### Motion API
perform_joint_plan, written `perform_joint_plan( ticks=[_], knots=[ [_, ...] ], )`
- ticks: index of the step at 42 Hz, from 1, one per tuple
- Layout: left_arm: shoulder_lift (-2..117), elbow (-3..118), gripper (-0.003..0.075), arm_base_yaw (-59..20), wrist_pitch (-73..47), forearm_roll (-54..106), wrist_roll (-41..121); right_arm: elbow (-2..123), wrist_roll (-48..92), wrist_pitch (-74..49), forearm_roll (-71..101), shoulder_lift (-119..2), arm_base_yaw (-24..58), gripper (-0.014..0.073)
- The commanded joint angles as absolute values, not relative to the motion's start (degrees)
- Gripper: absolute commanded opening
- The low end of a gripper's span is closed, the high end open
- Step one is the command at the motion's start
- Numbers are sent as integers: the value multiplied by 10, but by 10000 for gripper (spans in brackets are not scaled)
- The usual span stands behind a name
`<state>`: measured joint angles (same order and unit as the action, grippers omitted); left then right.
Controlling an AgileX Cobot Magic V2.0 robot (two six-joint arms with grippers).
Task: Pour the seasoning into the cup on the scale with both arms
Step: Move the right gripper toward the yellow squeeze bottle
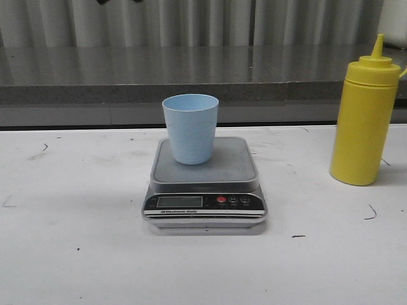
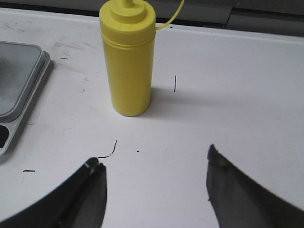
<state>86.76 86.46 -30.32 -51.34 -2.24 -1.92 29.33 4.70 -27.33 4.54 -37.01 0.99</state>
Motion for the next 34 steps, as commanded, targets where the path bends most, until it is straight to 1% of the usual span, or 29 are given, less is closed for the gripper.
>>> perform_joint_plan(
  ticks=[1, 9, 20, 28, 34],
  knots=[
    [779, 819, 313, -298, -463, -26, -19, 310, 51, -234, 40, -373, 8, 479],
    [653, 680, 313, -297, -427, -17, -20, 310, 51, -234, 40, -373, 8, 479],
    [512, 550, 313, -297, -404, 11, -20, 310, 51, -234, 40, -373, 8, 479],
    [455, 495, 313, -297, -375, 11, -20, 310, 51, -234, 40, -373, 8, 479],
    [450, 493, 313, -297, -376, 10, -20, 310, 51, -229, 45, -373, 8, 479]
  ],
)
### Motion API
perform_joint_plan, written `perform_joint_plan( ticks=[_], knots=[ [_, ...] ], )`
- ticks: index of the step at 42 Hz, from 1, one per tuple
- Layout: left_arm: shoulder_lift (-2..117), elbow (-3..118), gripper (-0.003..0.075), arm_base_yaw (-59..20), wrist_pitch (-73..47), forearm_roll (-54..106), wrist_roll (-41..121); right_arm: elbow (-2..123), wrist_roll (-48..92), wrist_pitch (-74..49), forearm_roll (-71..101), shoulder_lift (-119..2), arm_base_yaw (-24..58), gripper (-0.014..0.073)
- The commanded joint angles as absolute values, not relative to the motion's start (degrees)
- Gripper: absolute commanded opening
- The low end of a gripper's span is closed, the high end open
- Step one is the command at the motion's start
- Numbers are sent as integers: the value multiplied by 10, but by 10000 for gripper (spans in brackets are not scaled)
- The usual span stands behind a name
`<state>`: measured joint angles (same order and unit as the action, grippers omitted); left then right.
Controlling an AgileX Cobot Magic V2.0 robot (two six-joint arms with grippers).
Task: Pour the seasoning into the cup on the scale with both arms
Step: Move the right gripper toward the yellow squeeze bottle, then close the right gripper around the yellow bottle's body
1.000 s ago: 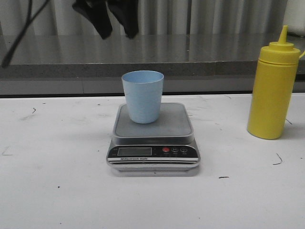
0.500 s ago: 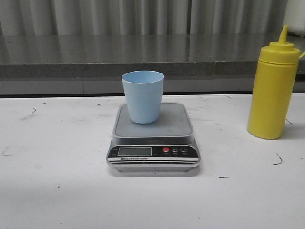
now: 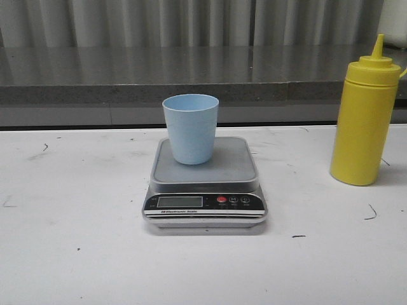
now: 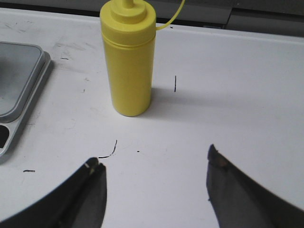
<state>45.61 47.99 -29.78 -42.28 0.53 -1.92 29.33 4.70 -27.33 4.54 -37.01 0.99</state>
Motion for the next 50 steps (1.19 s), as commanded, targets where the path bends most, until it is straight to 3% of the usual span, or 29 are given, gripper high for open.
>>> perform_joint_plan(
  ticks=[1, 11, 17, 28, 37, 50],
  knots=[
    [450, 493, 313, -297, -376, 10, -20, 310, 51, -229, 46, -373, 8, 479],
    [450, 493, 313, -297, -376, 10, -20, 310, 51, -239, 54, -373, 8, 491],
    [450, 493, 313, -297, -376, 10, -20, 310, 56, -229, 54, -379, 9, 614],
    [450, 493, 313, -297, -376, 10, -20, 310, 56, -172, 56, -452, 36, 605],
    [450, 493, 313, -297, -376, 10, -20, 306, 55, -56, 61, -564, 67, 605],
    [450, 493, 313, -297, -376, 10, -20, 225, 7, 265, 66, -736, 67, 605]
  ],
)
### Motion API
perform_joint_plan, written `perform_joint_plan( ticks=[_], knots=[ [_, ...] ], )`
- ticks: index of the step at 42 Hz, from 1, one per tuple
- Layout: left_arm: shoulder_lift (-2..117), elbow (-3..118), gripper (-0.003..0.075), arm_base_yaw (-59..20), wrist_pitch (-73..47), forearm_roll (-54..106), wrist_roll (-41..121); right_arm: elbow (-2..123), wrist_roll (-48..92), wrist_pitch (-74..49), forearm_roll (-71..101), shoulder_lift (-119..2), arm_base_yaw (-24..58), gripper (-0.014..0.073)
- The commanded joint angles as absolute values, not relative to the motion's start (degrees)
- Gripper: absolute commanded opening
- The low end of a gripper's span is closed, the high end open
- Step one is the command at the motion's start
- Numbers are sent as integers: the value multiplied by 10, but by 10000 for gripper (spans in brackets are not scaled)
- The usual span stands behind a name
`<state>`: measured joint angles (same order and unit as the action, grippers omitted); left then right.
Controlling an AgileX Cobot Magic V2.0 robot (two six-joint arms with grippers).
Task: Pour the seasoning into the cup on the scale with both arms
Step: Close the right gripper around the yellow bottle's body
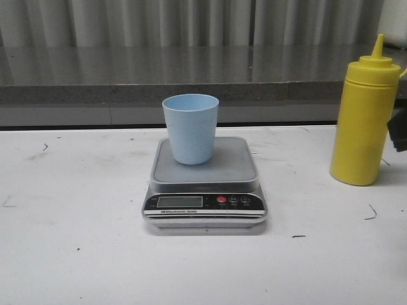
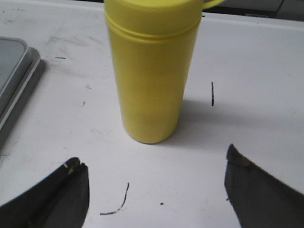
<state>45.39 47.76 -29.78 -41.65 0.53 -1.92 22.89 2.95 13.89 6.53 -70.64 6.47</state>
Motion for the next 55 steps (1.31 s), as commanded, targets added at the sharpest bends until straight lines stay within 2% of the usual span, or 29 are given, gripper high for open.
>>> perform_joint_plan(
  ticks=[1, 9, 19, 24, 38, 51, 55],
  knots=[
    [450, 493, 313, -297, -376, 10, -20, 220, -5, 292, 65, -748, 67, 605],
    [450, 493, 313, -297, -376, 10, -20, 216, -60, 444, 6, -859, 67, 605],
    [450, 493, 313, -297, -376, 10, -20, 217, -60, 657, 5, -987, 66, 605],
    [450, 493, 313, -297, -376, 10, -20, 229, -60, 724, 5, -1041, 66, 605],
    [450, 493, 313, -297, -376, 10, -20, 302, -59, 723, 12, -1090, 66, 605],
    [450, 493, 313, -297, -376, 10, -20, 385, -59, 660, 13, -1110, 63, 605],
    [450, 493, 313, -297, -376, 10, -20, 386, -59, 661, 13, -1110, 63, 562]
  ],
)
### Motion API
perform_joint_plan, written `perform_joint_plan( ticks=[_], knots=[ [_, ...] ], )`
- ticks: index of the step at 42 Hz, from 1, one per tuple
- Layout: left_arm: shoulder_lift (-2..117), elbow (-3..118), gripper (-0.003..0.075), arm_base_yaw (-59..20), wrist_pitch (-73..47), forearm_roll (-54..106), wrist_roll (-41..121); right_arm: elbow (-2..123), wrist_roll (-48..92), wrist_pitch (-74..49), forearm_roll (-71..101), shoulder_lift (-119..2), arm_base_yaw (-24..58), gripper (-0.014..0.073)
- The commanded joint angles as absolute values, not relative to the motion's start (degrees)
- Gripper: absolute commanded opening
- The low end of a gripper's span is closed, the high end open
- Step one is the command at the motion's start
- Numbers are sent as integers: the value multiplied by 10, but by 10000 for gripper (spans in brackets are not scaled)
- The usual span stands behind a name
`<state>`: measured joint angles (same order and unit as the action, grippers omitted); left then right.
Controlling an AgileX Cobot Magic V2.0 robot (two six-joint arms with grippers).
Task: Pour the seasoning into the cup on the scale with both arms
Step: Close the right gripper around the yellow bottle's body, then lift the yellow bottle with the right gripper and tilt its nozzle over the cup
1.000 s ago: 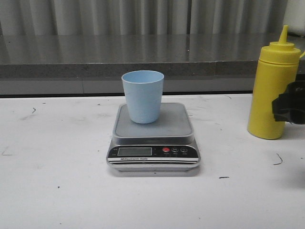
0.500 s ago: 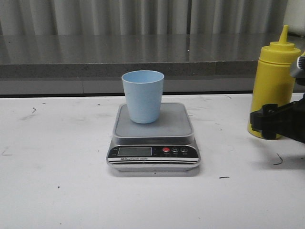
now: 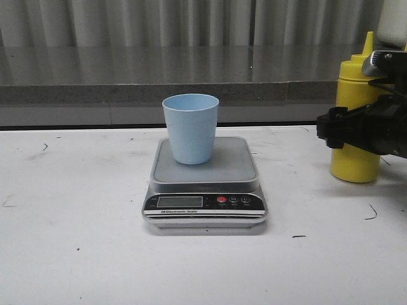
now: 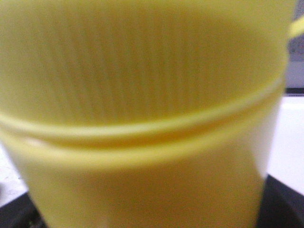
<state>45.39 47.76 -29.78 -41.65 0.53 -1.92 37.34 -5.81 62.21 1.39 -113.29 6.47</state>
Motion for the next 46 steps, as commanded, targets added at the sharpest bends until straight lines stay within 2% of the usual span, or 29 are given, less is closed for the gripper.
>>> perform_joint_plan(
  ticks=[1, 6, 9, 13, 19, 31, 38, 46],
  knots=[
    [450, 493, 313, -297, -376, 10, -20, 386, -59, 660, 13, -1110, 63, 527],
    [450, 493, 313, -297, -376, 10, -20, 386, -59, 656, 13, -1109, 63, 342],
    [450, 493, 313, -297, -376, 10, -20, 384, -54, 656, 13, -1103, 63, 301],
    [450, 493, 313, -297, -376, 10, -20, 380, -33, 647, 11, -1080, 63, 301],
    [450, 493, 313, -297, -376, 10, -20, 380, 42, 557, -4, -1005, 63, 301],
    [450, 493, 313, -297, -376, 10, -20, 461, 236, 224, -20, -856, 75, 301],
    [450, 493, 313, -297, -376, 10, -20, 561, 339, 19, -27, -845, 117, 301],
    [450, 493, 313, -297, -376, 13, -20, 668, 383, -138, -85, -866, 176, 301]
  ],
)
